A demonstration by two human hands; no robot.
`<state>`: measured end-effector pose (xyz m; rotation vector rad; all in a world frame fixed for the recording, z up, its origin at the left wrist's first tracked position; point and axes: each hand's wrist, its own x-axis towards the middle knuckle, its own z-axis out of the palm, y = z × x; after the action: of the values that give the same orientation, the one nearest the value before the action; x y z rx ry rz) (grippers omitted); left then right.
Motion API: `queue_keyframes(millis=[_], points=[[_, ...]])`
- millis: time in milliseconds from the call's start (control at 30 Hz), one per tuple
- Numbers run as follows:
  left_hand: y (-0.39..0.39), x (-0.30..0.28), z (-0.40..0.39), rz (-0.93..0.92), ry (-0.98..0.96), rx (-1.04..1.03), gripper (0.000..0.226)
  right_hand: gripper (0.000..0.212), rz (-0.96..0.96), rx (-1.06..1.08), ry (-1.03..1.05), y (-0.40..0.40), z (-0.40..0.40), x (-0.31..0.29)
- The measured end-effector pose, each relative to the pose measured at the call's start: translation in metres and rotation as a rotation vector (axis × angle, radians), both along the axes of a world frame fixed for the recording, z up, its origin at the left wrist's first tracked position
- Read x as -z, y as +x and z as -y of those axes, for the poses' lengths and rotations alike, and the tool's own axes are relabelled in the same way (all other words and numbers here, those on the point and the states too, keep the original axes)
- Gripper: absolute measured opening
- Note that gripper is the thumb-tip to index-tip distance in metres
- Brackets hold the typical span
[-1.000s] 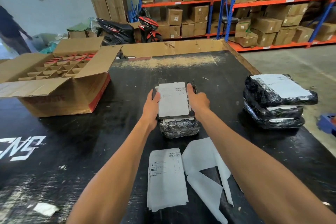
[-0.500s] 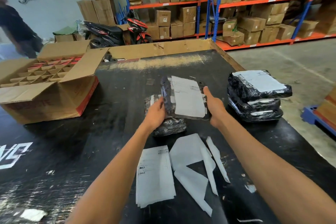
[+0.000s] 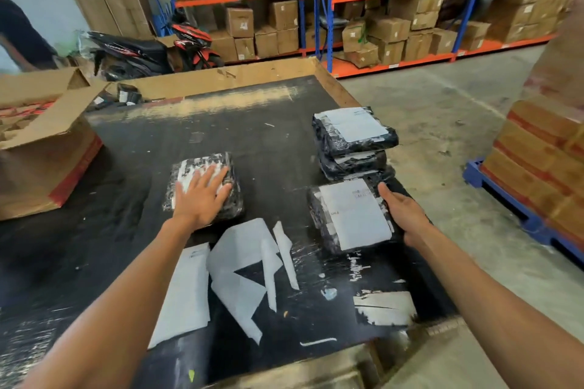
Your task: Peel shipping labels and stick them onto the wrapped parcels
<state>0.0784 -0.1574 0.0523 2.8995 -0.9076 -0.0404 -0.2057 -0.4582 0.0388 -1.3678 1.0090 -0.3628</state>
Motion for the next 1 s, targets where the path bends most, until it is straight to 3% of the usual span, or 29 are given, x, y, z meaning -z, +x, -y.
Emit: queue_keyframes(millis=[133,233,400,600,667,733,833,933,1000], points=[[-0.029,0.002,0.016,-0.036,-0.072,-0.188,0.053,0.064,0.017,0.043,-0.008,-0.008,0.038,0.012],[-0.047,0.01,0.022,-0.014,-0.103,-0.25,0.058,0.068,-0.079,0.054,-0.109,-0.005,0.057,0.031],[-0.063,0.013,0.026,0.024,-0.052,-0.268,0.075,0.052,-0.288,-0.016,-0.391,-0.008,0.057,0.02],[-0.069,0.007,0.015,-0.011,-0.164,-0.221,0.07,0.042,-0.499,-0.217,-0.514,0.009,0.065,0.005],[-0.071,0.011,0.01,0.013,-0.206,-0.189,0.069,0.046,-0.524,-0.201,-0.66,0.014,0.052,0.001],[-0.074,0.017,0.003,0.033,-0.254,-0.155,0.067,0.046,-0.459,-0.187,-0.841,0.019,0.03,-0.003],[-0.078,0.026,-0.014,0.069,-0.418,-0.047,0.055,0.032,-0.254,-0.275,-0.942,0.034,-0.017,-0.005],[-0.081,0.032,-0.043,0.061,-0.623,0.09,0.036,0.02,-0.028,-0.465,-0.866,0.055,-0.078,-0.005],[-0.085,0.037,-0.069,0.028,-0.659,0.109,0.038,0.019,0.081,-0.619,-0.747,0.069,-0.122,-0.006]])
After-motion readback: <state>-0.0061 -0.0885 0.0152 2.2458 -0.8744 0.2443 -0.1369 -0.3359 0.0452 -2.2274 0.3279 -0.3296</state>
